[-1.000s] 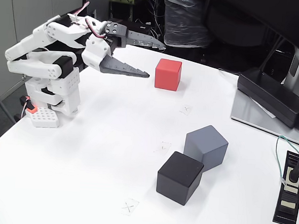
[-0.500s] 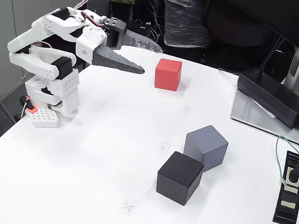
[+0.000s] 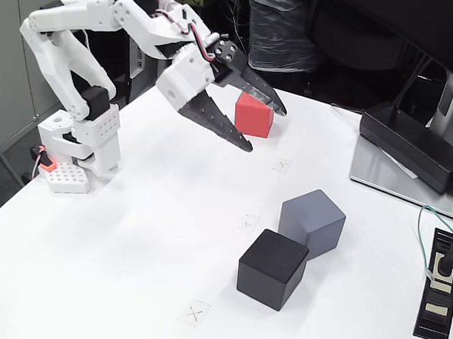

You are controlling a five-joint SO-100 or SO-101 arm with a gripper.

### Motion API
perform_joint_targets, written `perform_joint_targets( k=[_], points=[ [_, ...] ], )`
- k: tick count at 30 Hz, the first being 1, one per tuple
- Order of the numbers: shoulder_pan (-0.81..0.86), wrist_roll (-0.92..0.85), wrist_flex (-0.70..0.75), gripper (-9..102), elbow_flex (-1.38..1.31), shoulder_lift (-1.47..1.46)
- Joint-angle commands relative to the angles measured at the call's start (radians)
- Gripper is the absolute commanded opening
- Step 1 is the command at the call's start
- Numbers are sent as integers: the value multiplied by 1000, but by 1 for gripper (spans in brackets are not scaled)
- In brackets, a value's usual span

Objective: Stack the three blocks in an ordered color.

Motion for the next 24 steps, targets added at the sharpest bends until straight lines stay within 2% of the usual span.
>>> perform_joint_targets(
  k=[1,6,9,16,24],
  points=[
    [-9,54,137,26,-225,-143],
    [-84,132,318,26,-485,-377],
    [-120,196,379,26,-600,-509],
    [-138,253,403,26,-762,-738],
    [-138,250,397,26,-761,-784]
  ],
)
